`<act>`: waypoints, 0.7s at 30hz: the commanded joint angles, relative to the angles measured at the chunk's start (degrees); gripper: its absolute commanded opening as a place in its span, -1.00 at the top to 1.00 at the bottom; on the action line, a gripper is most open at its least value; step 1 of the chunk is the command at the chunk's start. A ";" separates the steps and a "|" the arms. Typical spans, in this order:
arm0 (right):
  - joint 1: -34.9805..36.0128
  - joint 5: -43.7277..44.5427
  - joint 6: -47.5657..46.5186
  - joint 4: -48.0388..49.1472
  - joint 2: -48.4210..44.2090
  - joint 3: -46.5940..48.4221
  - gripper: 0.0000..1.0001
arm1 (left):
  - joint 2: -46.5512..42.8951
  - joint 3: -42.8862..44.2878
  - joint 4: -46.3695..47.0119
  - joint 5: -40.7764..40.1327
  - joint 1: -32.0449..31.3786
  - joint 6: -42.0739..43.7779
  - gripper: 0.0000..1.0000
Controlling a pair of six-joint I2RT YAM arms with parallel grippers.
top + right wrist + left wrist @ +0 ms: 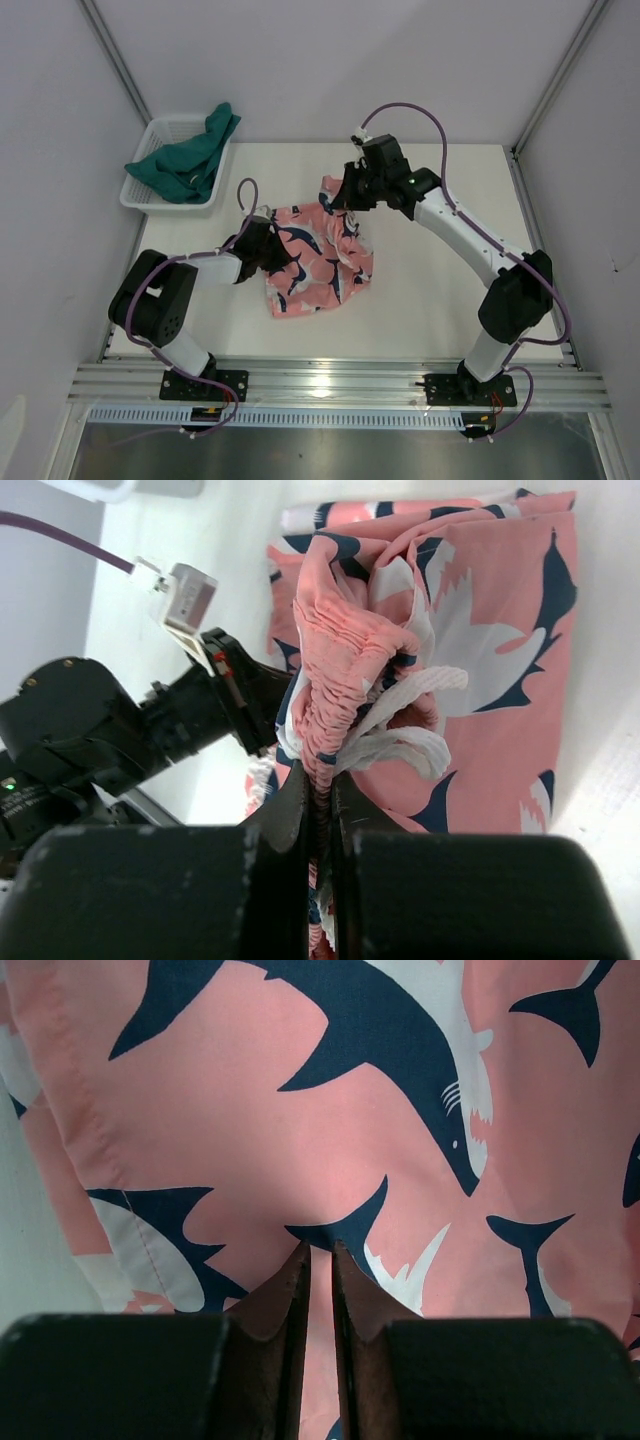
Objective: Fold and stack the shorts
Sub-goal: Fold the shorts
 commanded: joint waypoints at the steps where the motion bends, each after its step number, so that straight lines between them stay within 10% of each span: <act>1: 0.98 -1.83 3.61 7.14 1.52 -0.77 1.00 | 0.90 0.53 -1.29 0.14 -0.79 0.98 0.68; 21: 1.69 -7.27 12.67 32.62 10.13 -16.58 1.00 | 0.11 0.26 -0.93 0.67 -1.41 0.63 0.69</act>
